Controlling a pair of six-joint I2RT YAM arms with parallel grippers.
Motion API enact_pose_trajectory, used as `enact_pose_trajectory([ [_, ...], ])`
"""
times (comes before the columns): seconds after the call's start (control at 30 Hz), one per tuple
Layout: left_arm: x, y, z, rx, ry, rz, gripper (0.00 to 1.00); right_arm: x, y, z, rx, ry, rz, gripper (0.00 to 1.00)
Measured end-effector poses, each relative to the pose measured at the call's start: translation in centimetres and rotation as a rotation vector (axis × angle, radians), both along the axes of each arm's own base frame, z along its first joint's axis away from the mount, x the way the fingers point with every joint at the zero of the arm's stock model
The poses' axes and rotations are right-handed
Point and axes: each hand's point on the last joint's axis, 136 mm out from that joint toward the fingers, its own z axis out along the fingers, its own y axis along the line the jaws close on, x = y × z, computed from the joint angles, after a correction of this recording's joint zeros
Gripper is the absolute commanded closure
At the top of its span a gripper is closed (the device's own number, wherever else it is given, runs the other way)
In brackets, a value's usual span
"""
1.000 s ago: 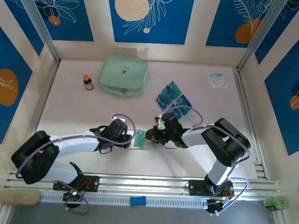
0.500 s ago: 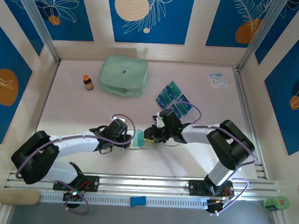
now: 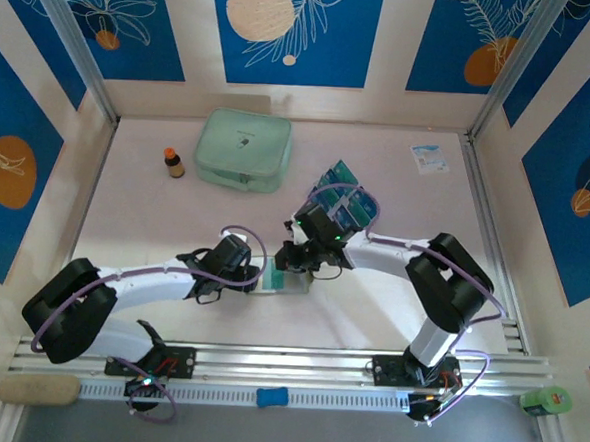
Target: Put the credit cards into the card holder
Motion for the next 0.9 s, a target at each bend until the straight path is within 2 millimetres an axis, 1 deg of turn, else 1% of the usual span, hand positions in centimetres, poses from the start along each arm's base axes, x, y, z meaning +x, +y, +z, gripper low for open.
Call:
enact_pose_trajectory([
  [0.17,0.0,0.0,0.1,-0.002,-0.002,0.0,0.15,-0.6,-0.1,-2.1,-0.092,0.017,0.012,0.94],
  [0.27,0.0,0.0,0.1,-0.003,-0.004,0.0,0.15,-0.7,0.2,-2.6,-0.11,0.021,0.017,0.96],
  [0.43,0.0,0.0,0.2,-0.002,-0.007,0.001,0.15,-0.7,1.5,-2.7,-0.106,0.025,0.029,0.97],
  [0.53,0.2,0.0,0.6,-0.007,-0.02,0.0,0.15,-0.8,2.1,-2.8,-0.102,0.026,0.034,0.97],
  [0.77,0.7,0.7,1.5,0.001,-0.051,0.01,0.14,-0.7,2.1,-2.6,-0.092,0.038,0.013,0.97],
  [0.9,0.8,0.9,1.5,0.0,-0.051,0.019,0.15,-0.5,1.4,-1.5,-0.073,0.025,-0.008,0.97],
])
